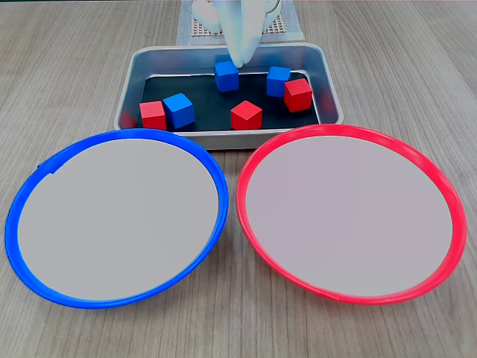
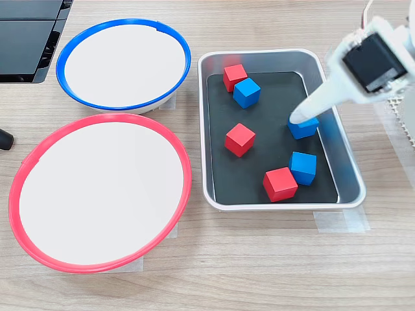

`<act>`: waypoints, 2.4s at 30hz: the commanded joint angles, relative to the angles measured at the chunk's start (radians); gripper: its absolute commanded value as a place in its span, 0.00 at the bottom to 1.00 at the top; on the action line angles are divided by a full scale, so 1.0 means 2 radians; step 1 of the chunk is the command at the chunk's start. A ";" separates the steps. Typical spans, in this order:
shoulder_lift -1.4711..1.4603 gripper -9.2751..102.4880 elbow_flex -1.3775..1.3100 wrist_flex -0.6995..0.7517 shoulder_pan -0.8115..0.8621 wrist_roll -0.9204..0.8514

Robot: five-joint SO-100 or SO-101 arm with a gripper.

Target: Move six blocks tray to matching dishes

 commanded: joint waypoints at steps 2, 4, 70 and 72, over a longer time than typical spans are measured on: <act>-0.159 0.14 -0.156 0.091 0.026 -0.285; -0.209 0.22 -0.207 0.112 0.041 -0.342; -0.468 0.22 -0.366 0.005 0.143 -0.114; -0.464 0.28 -0.337 0.012 0.146 -0.114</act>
